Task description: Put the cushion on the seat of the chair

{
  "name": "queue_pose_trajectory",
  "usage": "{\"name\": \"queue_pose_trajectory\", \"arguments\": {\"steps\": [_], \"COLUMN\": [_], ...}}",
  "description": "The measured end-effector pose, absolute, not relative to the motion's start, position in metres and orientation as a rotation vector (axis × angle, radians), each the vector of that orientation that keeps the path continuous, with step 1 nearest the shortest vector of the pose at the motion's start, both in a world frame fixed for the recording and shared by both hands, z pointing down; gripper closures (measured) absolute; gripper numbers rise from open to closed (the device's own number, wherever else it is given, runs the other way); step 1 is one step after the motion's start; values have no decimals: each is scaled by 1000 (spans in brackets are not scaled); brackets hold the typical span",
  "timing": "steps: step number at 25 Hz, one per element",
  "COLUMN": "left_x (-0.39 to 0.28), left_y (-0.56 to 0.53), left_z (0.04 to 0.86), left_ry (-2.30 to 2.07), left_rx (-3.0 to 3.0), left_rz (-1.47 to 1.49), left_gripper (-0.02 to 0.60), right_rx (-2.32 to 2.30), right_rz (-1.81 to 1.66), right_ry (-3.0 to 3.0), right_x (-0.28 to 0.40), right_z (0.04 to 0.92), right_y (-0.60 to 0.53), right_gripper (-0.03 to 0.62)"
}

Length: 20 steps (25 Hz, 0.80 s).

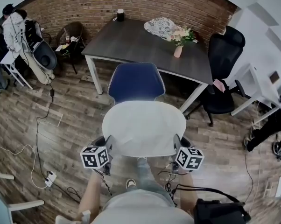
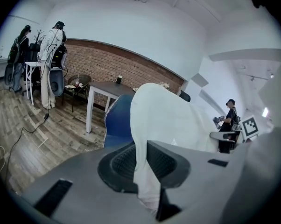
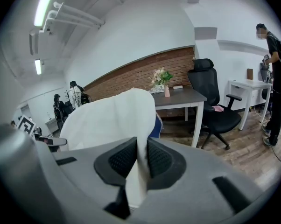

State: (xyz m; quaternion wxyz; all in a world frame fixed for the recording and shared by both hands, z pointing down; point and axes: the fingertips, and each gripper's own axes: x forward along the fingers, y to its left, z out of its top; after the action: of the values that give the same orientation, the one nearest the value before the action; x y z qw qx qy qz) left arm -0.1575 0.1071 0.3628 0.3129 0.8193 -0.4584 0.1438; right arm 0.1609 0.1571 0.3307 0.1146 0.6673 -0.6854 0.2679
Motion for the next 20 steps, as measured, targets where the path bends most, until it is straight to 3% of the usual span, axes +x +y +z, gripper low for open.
{"name": "queue_pose_trajectory", "arguments": {"steps": [20], "left_x": [-110], "left_y": [-75], "left_z": [331], "left_ry": [-1337], "left_rx": [2143], "left_rz": [338], "left_gripper": [534], "right_rx": [1833], "right_rz": [743], "right_ry": [-2152], "right_x": [212], "right_z": [306], "right_y": [-53], "right_gripper": [542]}}
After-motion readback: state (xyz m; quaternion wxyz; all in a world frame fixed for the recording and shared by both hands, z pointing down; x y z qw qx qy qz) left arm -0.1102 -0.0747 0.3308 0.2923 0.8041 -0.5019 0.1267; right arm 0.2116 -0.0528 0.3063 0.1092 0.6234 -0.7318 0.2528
